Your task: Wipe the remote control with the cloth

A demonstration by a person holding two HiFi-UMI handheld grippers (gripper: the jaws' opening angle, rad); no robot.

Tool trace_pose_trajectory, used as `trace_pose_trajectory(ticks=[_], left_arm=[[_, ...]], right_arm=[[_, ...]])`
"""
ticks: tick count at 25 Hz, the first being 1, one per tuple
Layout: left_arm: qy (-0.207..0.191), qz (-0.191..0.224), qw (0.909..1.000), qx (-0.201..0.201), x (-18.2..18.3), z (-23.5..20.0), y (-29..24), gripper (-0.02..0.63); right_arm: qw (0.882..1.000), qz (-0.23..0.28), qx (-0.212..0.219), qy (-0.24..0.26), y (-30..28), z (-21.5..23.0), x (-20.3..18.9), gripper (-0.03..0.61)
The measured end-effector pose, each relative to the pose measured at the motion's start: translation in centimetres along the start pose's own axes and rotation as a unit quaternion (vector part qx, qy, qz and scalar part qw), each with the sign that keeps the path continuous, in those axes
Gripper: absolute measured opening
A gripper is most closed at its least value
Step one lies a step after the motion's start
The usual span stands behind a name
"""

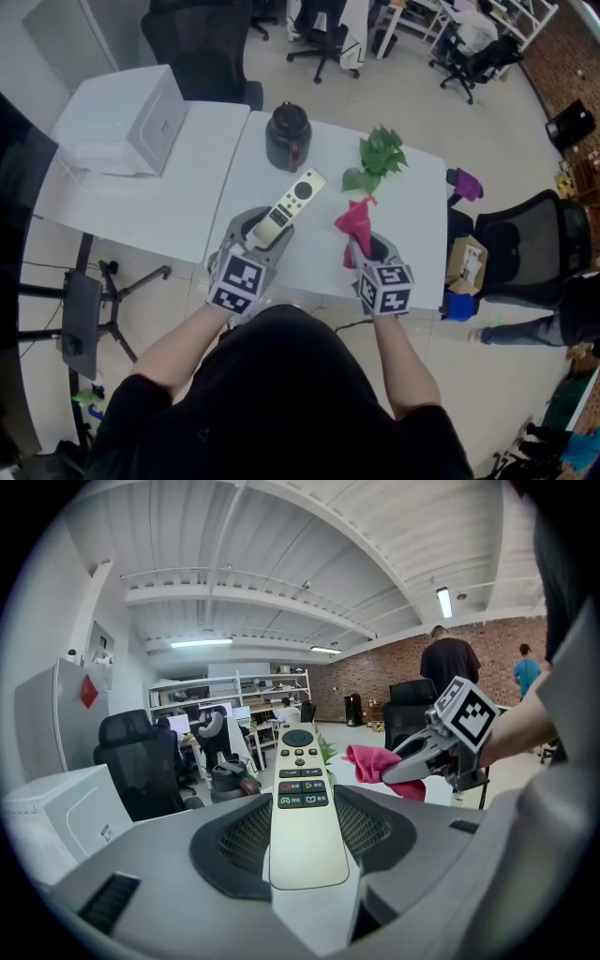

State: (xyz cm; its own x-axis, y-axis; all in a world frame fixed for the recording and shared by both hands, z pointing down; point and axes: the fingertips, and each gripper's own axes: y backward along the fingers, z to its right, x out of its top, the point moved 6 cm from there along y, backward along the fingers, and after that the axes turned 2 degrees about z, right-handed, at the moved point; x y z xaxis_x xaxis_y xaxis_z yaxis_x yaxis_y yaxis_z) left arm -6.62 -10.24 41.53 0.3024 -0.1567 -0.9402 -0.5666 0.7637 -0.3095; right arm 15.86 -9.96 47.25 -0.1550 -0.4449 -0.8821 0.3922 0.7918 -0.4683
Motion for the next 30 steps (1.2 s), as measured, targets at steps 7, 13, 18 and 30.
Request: trace_pose_trajectory(ticks=[7,13,18,30], left_arm=[[-0.055,-0.012,0.9984,0.011,-0.6,-0.2,-1.0,0.210],[-0.150,-0.016,0.9882,0.024,0.2,0.4,-1.2,0.210],[-0.221,-0.008,0.9746,0.038,1.0,1.1,-0.5,0.210],[-0.328,0.025,0.9426,0.060,1.5,1.9,1.4,0.209]], right_arm=[[0.994,0.051,0.043,0.085,3.3,-4.8,6.3,0.117],[0.958,0.040,0.142,0.246,2.8,-12.3,11.0,0.117],[0.932,-0.003,0.184,0.311,1.1,-16.0,11.3,0.117],[0.935,-0.016,0.154,0.319,1.1,-14.7,11.8,0.117]])
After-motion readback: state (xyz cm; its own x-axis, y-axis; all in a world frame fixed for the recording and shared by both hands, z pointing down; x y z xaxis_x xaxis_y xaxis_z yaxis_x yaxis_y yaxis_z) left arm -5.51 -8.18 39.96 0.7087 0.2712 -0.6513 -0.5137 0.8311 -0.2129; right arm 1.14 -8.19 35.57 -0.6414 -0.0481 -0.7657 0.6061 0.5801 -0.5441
